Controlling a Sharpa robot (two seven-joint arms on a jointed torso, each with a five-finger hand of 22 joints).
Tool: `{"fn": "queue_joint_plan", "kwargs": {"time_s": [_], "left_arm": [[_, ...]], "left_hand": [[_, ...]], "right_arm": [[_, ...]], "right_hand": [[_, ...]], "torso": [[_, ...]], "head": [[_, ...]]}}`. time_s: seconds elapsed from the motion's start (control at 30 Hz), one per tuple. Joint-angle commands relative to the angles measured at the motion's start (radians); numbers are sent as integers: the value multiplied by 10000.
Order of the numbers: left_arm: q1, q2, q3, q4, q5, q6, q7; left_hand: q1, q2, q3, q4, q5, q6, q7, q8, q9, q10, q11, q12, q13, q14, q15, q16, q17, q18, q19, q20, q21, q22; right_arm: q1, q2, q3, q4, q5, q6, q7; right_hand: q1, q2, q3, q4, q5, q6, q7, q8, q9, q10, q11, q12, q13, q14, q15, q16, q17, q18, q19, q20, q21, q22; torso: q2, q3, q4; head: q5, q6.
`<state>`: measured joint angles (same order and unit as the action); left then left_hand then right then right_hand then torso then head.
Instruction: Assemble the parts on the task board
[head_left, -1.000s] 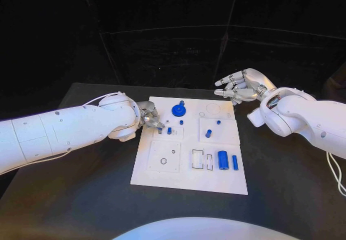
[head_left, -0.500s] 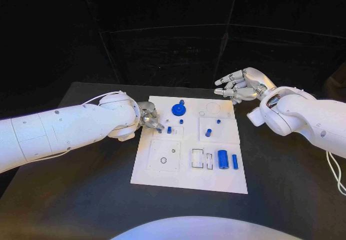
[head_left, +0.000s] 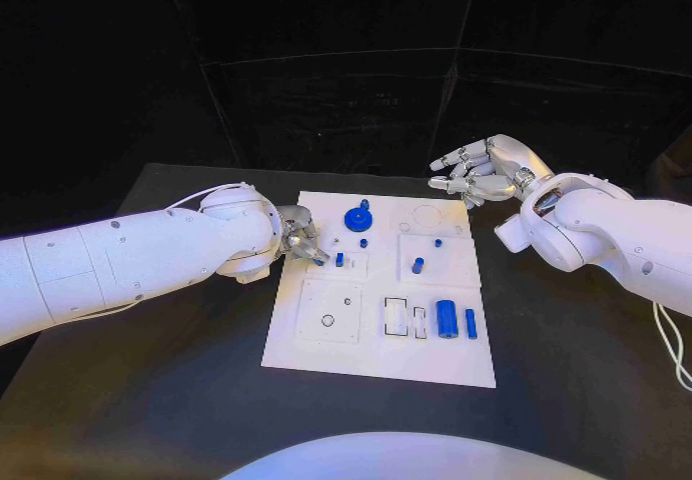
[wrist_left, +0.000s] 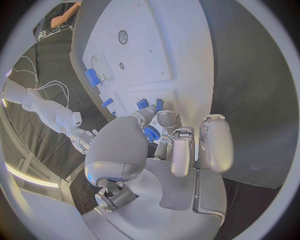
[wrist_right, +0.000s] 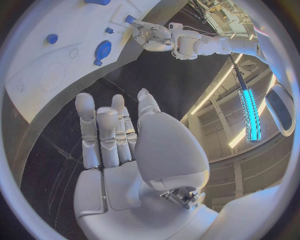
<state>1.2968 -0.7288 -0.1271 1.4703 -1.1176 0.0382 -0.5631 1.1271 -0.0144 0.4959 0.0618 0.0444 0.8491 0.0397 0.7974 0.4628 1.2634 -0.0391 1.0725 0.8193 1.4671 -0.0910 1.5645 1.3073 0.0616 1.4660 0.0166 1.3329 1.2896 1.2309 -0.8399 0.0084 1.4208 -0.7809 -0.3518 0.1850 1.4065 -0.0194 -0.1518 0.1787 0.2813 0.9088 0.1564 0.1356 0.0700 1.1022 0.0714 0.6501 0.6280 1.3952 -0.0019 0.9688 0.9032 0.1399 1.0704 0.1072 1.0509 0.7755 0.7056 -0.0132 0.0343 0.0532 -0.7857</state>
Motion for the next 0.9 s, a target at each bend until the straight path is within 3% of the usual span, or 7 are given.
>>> {"fn": "queue_joint_plan", "kwargs": {"time_s": [0.03,0.5,0.9], "left_arm": [[-23,6,-21,13,-79,237,-157],[-24,57,-26,-47,-31,160,-92],[-24,140,-27,-143,251,208,-230]], "left_hand": [[35,104,1044,-981,34,-13,-65,56,11,57,5,69,9,1037,-53,63,2635,10,198,-61,58,6],[-30,50,1101,-997,33,-2,-69,81,20,70,4,80,17,1037,-52,63,2635,10,197,-61,57,9],[-1097,-546,774,-588,35,189,-129,188,22,19,-29,17,-149,1037,-79,63,2635,9,203,-68,68,45]], "right_arm": [[17,7,4,21,31,31,45],[17,21,4,14,31,33,51],[18,24,4,29,31,43,46]], "right_hand": [[19,94,-56,-16,34,-76,4,67,11,-63,-12,0,-14,10,-21,-43,-2,190,76,-3,-59,-10],[19,94,-56,-16,34,-76,4,67,11,-63,-12,0,-14,10,-21,-43,-2,190,76,-3,-59,-10],[7,107,-78,1,36,-75,4,84,12,-62,-13,5,-34,16,-20,-35,14,189,82,-3,-67,-12]], "torso": [[6,5,-7],[2,3,-6],[4,1,-3]], "head": [[13,-6],[-4,-4],[-32,-12]]}}
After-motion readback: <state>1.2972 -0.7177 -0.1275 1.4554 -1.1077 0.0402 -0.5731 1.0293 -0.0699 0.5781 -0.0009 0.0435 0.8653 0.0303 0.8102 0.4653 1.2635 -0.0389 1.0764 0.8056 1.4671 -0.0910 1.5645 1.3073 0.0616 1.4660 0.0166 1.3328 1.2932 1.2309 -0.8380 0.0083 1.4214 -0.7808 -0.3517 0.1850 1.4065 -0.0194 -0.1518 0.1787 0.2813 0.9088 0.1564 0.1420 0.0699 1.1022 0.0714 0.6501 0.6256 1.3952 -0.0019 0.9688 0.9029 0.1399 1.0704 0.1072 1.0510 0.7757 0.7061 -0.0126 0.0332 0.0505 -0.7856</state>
